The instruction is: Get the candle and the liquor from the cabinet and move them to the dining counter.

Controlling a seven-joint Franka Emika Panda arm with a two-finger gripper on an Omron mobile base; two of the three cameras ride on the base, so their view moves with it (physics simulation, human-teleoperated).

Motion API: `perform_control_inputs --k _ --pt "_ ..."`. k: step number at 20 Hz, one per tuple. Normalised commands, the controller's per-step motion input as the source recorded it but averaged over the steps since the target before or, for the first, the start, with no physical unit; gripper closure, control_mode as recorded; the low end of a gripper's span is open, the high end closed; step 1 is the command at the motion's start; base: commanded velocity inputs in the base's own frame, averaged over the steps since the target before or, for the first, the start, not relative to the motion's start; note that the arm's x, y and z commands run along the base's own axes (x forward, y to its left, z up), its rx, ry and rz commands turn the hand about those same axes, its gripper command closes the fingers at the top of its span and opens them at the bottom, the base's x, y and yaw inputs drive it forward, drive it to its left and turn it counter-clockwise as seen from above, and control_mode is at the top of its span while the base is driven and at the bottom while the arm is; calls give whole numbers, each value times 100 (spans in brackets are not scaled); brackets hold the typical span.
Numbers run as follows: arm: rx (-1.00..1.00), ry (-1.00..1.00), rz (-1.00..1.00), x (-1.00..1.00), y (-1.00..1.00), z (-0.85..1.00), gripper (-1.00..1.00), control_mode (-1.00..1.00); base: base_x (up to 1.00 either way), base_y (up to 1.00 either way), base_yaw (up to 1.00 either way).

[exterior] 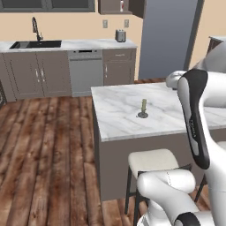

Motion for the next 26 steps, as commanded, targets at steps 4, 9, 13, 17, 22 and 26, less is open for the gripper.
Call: perform_control_inputs --k 4,9,13,17,22,26 --pt "-7 0 0 -36 22 2 -100 -100 0 0 0" --pt "-5 0 0 -24 17 0 -100 -100 0 0 0" --pt "-1 0 0 -9 3 0 -100 -100 0 0 0" --pt "0 0 0 -14 0 0 -100 -100 0 0 0" --pt "0 2 0 -6 0 0 -100 -100 0 0 0" --pt "0 1 0 0 0 0 -100 -100 0 0 0"
